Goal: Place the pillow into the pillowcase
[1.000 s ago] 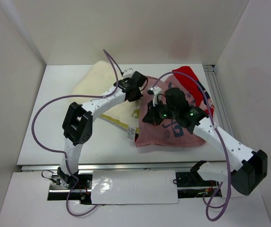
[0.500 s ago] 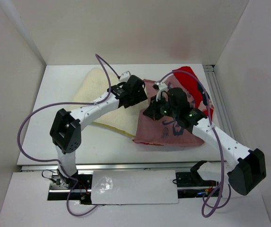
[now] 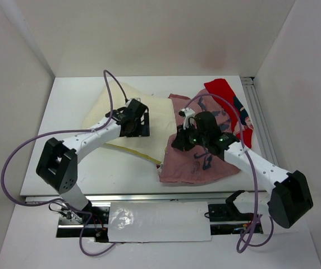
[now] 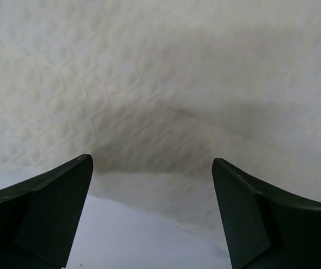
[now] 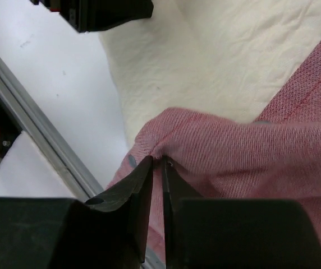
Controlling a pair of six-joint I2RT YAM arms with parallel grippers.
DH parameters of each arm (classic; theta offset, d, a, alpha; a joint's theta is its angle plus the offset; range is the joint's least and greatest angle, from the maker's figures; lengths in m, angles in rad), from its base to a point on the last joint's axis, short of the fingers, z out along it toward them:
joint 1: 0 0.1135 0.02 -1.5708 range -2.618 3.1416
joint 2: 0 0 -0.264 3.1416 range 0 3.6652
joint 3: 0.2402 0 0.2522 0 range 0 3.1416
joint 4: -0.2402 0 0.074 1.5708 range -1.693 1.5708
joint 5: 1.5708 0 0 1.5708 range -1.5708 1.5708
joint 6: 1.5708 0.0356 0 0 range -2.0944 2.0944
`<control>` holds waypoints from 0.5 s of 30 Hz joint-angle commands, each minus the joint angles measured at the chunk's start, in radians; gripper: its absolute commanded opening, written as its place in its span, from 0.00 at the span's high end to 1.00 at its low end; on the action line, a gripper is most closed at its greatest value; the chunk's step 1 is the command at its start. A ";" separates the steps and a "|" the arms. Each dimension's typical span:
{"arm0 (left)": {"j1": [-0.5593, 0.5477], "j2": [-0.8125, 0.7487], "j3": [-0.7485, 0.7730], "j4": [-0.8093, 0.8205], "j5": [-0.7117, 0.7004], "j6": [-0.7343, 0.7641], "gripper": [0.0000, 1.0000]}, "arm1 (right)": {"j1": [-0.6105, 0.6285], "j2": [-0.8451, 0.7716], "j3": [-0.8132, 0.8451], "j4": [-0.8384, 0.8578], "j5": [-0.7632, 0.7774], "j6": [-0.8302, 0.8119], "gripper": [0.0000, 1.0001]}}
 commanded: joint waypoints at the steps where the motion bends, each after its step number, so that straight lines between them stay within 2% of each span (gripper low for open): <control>1: 0.015 0.017 -0.036 0.156 0.149 0.135 0.00 | 0.023 0.073 0.009 0.016 -0.023 -0.079 0.77; 3: 0.024 0.054 -0.036 0.182 0.176 0.135 0.00 | 0.050 0.110 0.047 -0.033 0.006 -0.090 0.64; 4: 0.024 0.066 -0.018 0.193 0.176 0.135 0.00 | 0.050 0.142 0.061 -0.050 0.019 -0.102 0.51; 8: 0.024 0.112 0.065 0.182 0.176 0.153 0.00 | 0.073 0.155 0.144 -0.125 0.136 -0.090 0.45; 10: 0.024 0.112 0.077 0.162 0.176 0.163 0.05 | 0.073 0.144 0.217 -0.151 0.187 -0.056 0.41; 12: 0.024 0.088 0.087 0.152 0.176 0.172 0.07 | 0.061 0.144 0.314 -0.209 0.263 -0.035 0.34; 13: 0.024 0.078 0.097 0.152 0.167 0.172 0.07 | 0.052 0.144 0.343 -0.223 0.295 -0.034 0.32; 14: 0.024 0.063 0.108 0.152 0.154 0.181 0.07 | 0.043 0.167 0.395 -0.248 0.408 0.007 0.31; 15: 0.024 0.063 0.108 0.152 0.154 0.181 0.07 | 0.043 0.167 0.415 -0.248 0.409 0.007 0.31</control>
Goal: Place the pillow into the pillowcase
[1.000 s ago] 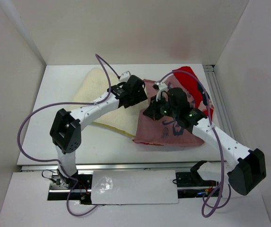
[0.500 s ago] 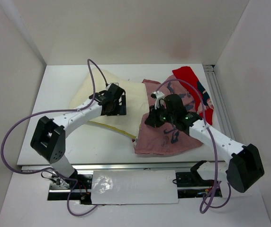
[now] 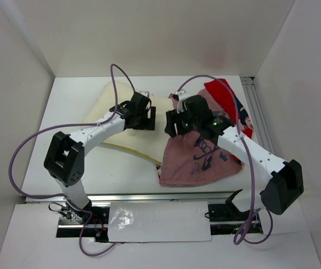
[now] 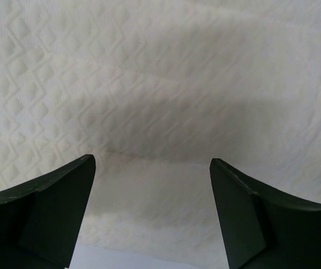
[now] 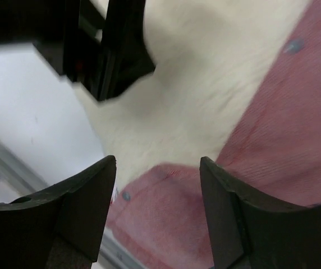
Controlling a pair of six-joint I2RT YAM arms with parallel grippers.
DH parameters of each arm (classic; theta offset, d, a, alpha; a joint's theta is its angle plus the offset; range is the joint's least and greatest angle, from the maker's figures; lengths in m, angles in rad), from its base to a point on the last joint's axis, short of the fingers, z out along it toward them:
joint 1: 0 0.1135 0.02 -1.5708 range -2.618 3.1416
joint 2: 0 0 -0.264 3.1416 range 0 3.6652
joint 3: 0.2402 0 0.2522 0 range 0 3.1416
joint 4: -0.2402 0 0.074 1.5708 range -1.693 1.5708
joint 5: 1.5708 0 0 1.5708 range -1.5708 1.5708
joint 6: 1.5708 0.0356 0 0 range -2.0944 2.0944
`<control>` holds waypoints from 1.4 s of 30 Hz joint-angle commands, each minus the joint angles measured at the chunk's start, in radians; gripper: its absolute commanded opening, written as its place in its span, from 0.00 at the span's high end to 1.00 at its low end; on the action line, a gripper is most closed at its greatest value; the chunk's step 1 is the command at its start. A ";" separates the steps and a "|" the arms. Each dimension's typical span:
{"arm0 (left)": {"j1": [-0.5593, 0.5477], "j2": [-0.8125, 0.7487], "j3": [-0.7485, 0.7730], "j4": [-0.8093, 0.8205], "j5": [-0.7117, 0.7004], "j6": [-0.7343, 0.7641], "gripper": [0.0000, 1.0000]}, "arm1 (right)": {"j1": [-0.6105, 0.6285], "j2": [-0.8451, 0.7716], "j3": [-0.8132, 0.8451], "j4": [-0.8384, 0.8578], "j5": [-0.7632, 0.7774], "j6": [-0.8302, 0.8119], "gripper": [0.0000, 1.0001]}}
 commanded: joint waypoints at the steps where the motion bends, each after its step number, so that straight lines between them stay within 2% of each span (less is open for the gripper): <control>1: 0.000 -0.042 0.058 0.028 -0.012 0.044 0.04 | -0.029 0.022 0.134 -0.056 0.276 0.080 0.32; 4: 0.000 0.001 0.105 0.028 -0.012 0.076 0.00 | -0.080 0.078 0.197 -0.040 0.352 0.101 0.38; 6: 0.009 0.077 0.164 0.028 0.009 0.104 0.00 | -0.121 0.166 0.276 -0.040 0.352 0.101 0.38; 10: 0.037 0.212 0.262 0.028 0.121 0.135 0.00 | -0.161 0.315 0.394 -0.015 0.277 0.014 0.38; 11: 0.056 0.249 0.273 0.028 0.191 0.144 0.00 | -0.170 0.367 0.423 0.013 0.241 -0.028 0.39; 12: 0.057 0.250 0.282 0.040 0.218 0.144 0.03 | -0.170 0.393 0.424 0.022 0.223 -0.052 0.39; 14: 0.083 0.288 0.282 0.050 0.233 0.144 0.13 | -0.179 0.475 0.485 0.022 0.214 -0.070 0.41; 15: 0.083 0.288 0.282 0.050 0.233 0.135 0.19 | -0.179 0.505 0.509 -0.011 0.205 -0.085 0.45; 16: 0.083 0.300 0.282 0.062 0.249 0.135 0.34 | -0.179 0.529 0.552 -0.023 0.205 -0.085 0.47; 18: 0.092 0.300 0.264 0.085 0.281 0.135 0.40 | -0.189 0.591 0.577 -0.048 0.226 -0.097 0.52; 19: 0.092 0.300 0.253 0.096 0.299 0.144 0.42 | -0.189 0.605 0.586 -0.048 0.240 -0.097 0.61; 20: 0.092 0.300 0.253 0.096 0.322 0.144 0.50 | -0.189 0.617 0.599 -0.048 0.255 -0.097 0.66; 22: 0.092 0.300 0.233 0.108 0.367 0.153 0.80 | -0.189 0.637 0.599 -0.048 0.265 -0.088 0.69; 24: 0.092 0.289 0.218 0.128 0.376 0.153 1.00 | -0.198 0.646 0.599 -0.048 0.224 -0.088 0.70; 26: 0.101 0.279 0.208 0.139 0.376 0.153 1.00 | -0.198 0.646 0.599 -0.037 0.211 -0.088 0.74; 27: 0.101 0.279 0.192 0.168 0.390 0.165 1.00 | -0.198 0.646 0.599 -0.025 0.202 -0.088 1.00; 31: 0.101 0.205 0.079 0.275 0.416 0.175 1.00 | -0.198 0.646 0.611 -0.010 0.213 -0.088 1.00; 32: 0.101 0.167 0.057 0.298 0.416 0.175 1.00 | -0.186 0.637 0.620 -0.020 0.213 -0.088 0.93; 33: 0.101 0.150 0.038 0.318 0.416 0.175 1.00 | -0.175 0.637 0.620 -0.034 0.228 -0.088 0.75; 34: 0.101 0.135 0.011 0.347 0.416 0.175 1.00 | -0.175 0.637 0.620 -0.034 0.258 -0.102 0.62; 35: 0.101 0.124 0.011 0.347 0.416 0.175 1.00 | -0.163 0.637 0.620 -0.034 0.274 -0.102 0.57; 39: 0.101 0.105 0.001 0.335 0.393 0.175 1.00 | -0.152 0.671 0.629 -0.044 0.332 -0.123 0.51; 42: 0.101 0.105 0.001 0.335 0.384 0.165 1.00 | -0.152 0.709 0.640 -0.056 0.326 -0.132 0.51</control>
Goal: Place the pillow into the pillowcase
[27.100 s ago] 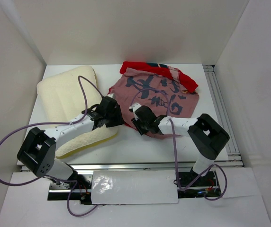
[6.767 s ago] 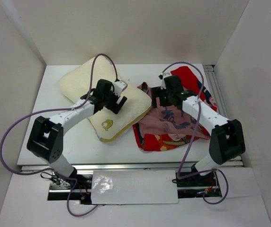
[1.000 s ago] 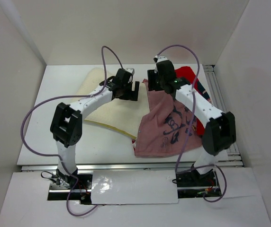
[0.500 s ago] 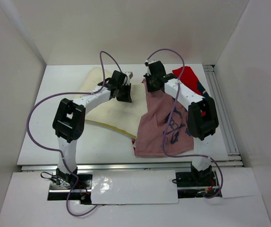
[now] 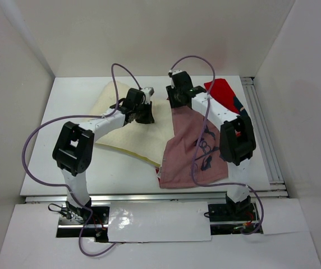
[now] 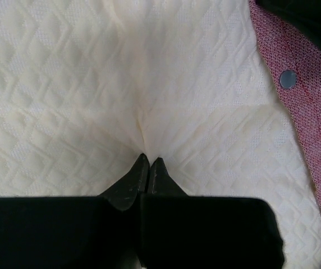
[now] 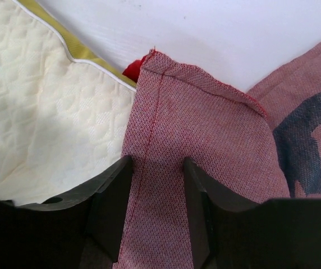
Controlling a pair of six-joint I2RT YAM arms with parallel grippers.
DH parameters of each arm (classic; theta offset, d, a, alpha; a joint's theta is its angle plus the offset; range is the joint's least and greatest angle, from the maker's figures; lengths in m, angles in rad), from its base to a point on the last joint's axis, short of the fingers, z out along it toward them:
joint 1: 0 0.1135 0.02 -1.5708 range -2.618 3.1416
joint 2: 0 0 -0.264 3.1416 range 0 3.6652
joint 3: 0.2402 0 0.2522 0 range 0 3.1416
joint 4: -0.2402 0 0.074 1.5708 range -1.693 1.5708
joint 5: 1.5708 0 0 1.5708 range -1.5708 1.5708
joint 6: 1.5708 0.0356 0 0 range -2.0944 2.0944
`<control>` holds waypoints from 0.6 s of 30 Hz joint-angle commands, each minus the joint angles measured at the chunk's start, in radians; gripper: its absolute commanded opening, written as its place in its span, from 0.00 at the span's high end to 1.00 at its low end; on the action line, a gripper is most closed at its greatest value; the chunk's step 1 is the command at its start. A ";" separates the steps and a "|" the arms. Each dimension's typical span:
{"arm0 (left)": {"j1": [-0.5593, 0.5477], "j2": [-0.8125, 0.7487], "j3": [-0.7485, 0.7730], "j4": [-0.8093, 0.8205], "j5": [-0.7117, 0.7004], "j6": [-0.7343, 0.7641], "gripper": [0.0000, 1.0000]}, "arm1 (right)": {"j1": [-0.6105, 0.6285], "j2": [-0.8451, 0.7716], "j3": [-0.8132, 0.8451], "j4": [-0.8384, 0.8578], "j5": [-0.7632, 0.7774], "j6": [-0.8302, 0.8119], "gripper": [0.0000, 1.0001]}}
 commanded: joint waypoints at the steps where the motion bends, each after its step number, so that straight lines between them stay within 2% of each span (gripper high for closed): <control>1: -0.005 -0.043 -0.002 0.003 -0.001 0.028 1.00 | 0.008 0.058 0.061 -0.020 0.016 -0.025 0.51; 5: -0.005 -0.025 0.016 -0.006 -0.002 0.028 1.00 | 0.017 0.067 0.071 -0.031 -0.027 -0.036 0.49; 6: -0.005 -0.025 0.016 -0.006 -0.002 0.028 1.00 | 0.017 0.067 0.062 -0.010 -0.056 -0.036 0.53; 7: -0.005 -0.014 0.025 -0.006 0.008 0.028 1.00 | 0.017 0.067 0.062 -0.010 -0.068 -0.036 0.59; 8: -0.005 -0.014 0.025 -0.006 0.008 0.028 1.00 | 0.017 0.067 0.053 0.003 -0.068 -0.036 0.86; 9: -0.005 -0.014 0.025 -0.006 0.008 0.019 1.00 | 0.017 0.067 0.053 0.003 -0.068 -0.036 1.00; 15: -0.005 -0.037 0.025 0.015 0.031 0.019 1.00 | 0.049 0.021 0.084 0.026 -0.068 -0.025 1.00; 18: -0.005 -0.086 0.010 0.055 0.043 0.019 1.00 | 0.059 0.000 0.131 0.014 -0.131 -0.025 1.00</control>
